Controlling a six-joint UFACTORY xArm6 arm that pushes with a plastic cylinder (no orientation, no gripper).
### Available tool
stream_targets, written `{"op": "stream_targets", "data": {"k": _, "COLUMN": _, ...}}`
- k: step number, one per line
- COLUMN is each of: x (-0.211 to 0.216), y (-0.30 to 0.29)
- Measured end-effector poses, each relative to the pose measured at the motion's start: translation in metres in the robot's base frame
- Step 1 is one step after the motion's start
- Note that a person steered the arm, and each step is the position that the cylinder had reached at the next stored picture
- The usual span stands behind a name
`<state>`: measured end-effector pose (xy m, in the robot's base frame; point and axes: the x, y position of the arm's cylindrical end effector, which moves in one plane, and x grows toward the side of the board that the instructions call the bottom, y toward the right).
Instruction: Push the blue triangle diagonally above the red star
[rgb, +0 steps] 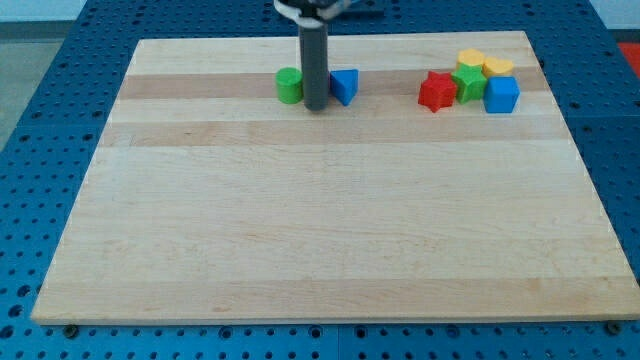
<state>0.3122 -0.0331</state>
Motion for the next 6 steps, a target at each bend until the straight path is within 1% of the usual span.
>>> {"op": "stream_targets", "data": {"k": 1, "x": -0.011, "y": -0.003}}
{"op": "stream_targets", "data": {"k": 2, "x": -0.012, "y": -0.001}}
{"op": "stream_targets", "data": {"k": 3, "x": 0.004, "y": 0.014}}
{"op": "stream_targets", "data": {"k": 4, "x": 0.013, "y": 0.042}}
{"op": "stream_targets", "data": {"k": 6, "x": -0.015, "y": 0.126}}
